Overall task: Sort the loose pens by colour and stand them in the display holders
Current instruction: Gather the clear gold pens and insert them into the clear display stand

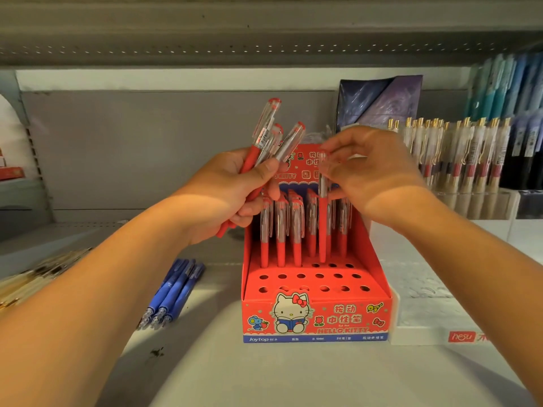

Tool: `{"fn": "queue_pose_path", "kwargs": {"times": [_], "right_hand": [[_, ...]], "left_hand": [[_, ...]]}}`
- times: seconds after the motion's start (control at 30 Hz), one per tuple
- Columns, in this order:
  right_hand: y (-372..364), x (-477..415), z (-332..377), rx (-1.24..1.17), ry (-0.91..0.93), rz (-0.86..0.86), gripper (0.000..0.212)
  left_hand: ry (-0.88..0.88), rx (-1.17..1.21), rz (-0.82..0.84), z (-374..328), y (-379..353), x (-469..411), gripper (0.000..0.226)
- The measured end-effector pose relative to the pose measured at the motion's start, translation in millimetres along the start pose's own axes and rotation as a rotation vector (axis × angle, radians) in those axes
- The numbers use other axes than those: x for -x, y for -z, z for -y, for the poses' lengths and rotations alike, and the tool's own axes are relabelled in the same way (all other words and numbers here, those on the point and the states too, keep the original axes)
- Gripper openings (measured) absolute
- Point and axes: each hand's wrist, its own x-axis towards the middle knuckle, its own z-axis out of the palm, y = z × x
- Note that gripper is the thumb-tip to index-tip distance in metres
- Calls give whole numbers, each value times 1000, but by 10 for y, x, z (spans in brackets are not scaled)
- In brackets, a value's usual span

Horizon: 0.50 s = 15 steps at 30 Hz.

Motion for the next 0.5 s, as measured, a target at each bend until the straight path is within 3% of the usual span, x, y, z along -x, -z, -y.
{"fn": "queue_pose_path", "kwargs": {"times": [0.3,0.5], "right_hand": [[-40,36,-36,50,4,57,27],[-17,73,-58,129,-67,237,19]], "left_hand": [[59,65,14,-19,-16,-8,13],[58,89,21,-34,-23,0,17]]}}
